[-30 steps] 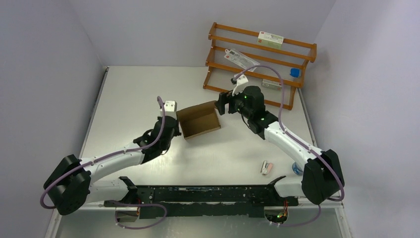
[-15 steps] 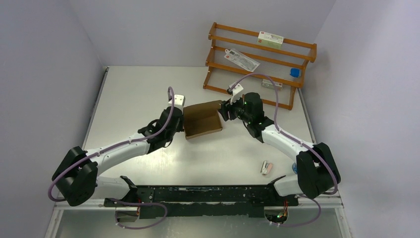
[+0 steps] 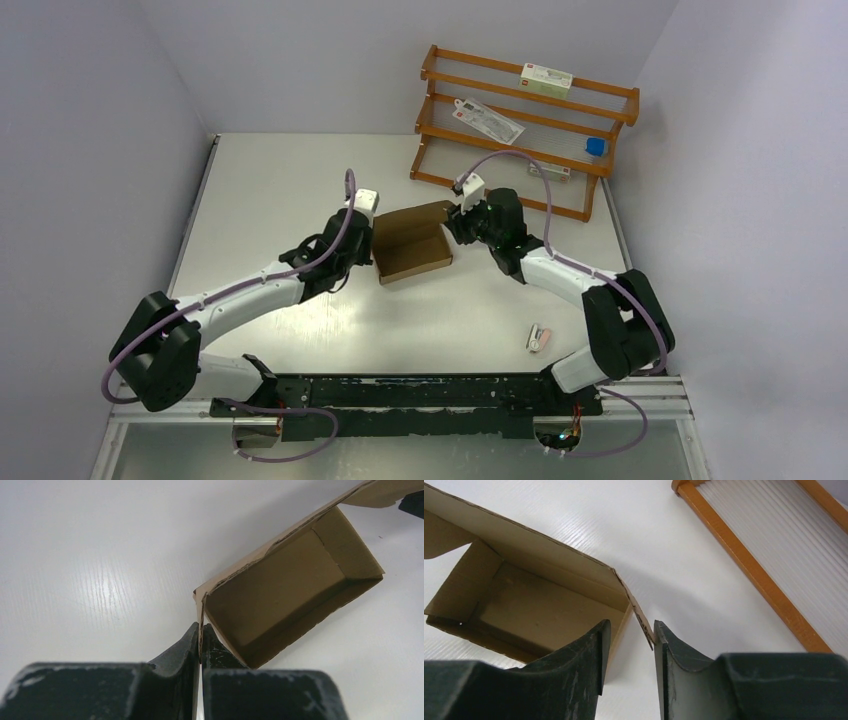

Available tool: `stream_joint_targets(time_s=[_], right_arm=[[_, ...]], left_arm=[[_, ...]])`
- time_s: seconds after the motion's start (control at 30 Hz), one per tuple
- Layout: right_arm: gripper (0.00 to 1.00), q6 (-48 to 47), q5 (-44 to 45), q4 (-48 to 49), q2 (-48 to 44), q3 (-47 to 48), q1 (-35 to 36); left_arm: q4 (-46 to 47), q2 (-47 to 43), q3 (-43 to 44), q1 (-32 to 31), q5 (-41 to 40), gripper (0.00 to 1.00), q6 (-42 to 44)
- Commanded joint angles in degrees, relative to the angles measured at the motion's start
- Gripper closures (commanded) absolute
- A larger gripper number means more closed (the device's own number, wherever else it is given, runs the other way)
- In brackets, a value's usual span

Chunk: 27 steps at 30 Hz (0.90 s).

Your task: Fold the paper box

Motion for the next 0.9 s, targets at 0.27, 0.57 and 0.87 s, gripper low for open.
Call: stream_joint_targets(time_s=[0.27, 0.57, 0.87], right_arm=[[0.82, 0.34, -2.53, 3.37, 2.18, -0.33, -0.46], [0.92, 9.26, 2.44, 6.78, -0.15, -3.95, 1.26], [0.92, 15.93, 14.08, 4.23, -1.39, -3.64, 6.71]], left_arm=[[-0.99, 1.78, 3.66, 0.79, 2.81, 0.93, 0.11], [-0.69, 4.37, 6.44, 1.24, 3.14, 0.93, -5.79], [5.08, 8.1, 6.85, 1.24, 7.9, 0.93, -11.34]])
